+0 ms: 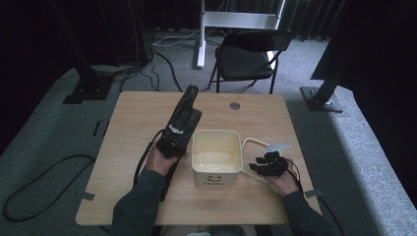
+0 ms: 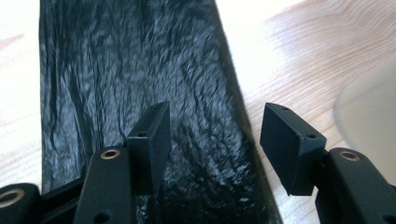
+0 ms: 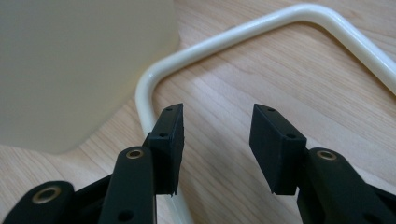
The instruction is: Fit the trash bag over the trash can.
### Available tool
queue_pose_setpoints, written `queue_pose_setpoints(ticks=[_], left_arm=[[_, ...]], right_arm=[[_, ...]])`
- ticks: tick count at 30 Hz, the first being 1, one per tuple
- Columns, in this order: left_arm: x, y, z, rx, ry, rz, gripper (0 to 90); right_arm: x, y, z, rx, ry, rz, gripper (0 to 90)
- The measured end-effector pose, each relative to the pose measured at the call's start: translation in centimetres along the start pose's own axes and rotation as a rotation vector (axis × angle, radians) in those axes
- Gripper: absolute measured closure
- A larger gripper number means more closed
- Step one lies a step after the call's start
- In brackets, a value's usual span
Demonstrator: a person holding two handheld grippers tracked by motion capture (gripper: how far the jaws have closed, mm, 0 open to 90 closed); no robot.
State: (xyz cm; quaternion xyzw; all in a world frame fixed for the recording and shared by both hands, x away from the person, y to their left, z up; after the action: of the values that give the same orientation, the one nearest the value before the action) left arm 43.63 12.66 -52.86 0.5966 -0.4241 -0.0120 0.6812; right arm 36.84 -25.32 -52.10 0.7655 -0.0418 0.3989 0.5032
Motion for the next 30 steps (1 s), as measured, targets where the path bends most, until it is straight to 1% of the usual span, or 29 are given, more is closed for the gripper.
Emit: queue_pose_setpoints(ticks=[1,3,4,7,13,14,17,19,21,22,23,27,30], left_arm=[[-0.1,-0.1,0.0,0.000,0.002,-0.008,45.3],[-0.3,-0.2,-0.1,0.000,0.006,-0.006,47.2],[-0.4,-0.1,-0.2,-0.003,0.015,0.000,47.2],[-0.4,0.0,-0.3,-0.005,0.017,-0.001,53.1],[-0.7,0.2,-0.5,-0.005,0.008,-0.003,59.4],[-0.7,0.2,-0.5,-0.007,0.011,-0.001,60.9],[-0.8,0.3,-0.7,-0.013,0.014,0.000,65.9],[-1.0,0.3,-0.9,-0.015,0.016,0.005,70.4],[-1.0,0.4,-0.9,-0.019,0.017,0.008,75.2],[-1.1,0.4,-1.1,-0.034,0.020,0.012,75.2],[-1.2,0.4,-1.2,-0.041,0.021,0.013,79.8],[-1.4,0.5,-1.1,-0.060,-0.006,0.022,88.4],[-1.4,0.8,-1.0,-0.083,-0.036,0.035,89.6]], right_arm=[[0.1,0.0,-0.1,0.003,-0.002,0.002,54.5],[0.2,-0.1,-0.1,0.005,-0.001,0.003,54.6],[0.2,-0.2,-0.1,0.006,-0.001,0.003,54.6],[0.5,-0.7,-0.4,0.008,0.007,-0.003,54.6],[1.4,-1.4,-0.9,0.008,0.028,-0.005,54.6],[1.6,-1.5,-1.0,0.008,0.030,-0.004,54.5],[1.9,-1.9,-1.0,0.006,0.026,-0.001,54.6],[2.0,-2.1,-1.0,-0.002,0.029,-0.005,54.6],[2.1,-2.2,-1.1,0.000,0.026,-0.004,54.6],[2.2,-2.3,-1.1,0.002,0.025,-0.003,54.7],[2.4,-2.6,-1.2,0.005,0.020,-0.002,54.7],[3.0,-3.2,-1.5,0.019,0.015,-0.002,54.7],[3.3,-3.8,-1.7,0.027,0.021,-0.005,54.7]])
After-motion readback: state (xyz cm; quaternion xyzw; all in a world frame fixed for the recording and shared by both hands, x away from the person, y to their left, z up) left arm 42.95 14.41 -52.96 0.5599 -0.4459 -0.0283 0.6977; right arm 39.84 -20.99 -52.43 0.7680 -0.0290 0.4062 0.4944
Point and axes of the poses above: each handheld gripper's, and its own axes: y roughly backward along the jaws, x roughly out of its top, z roughly to its right, the point moved 1 cm from there along -y, roughly forward along the jaws, and after that the axes turned 6 degrees about -y, right-handed, at the moved point
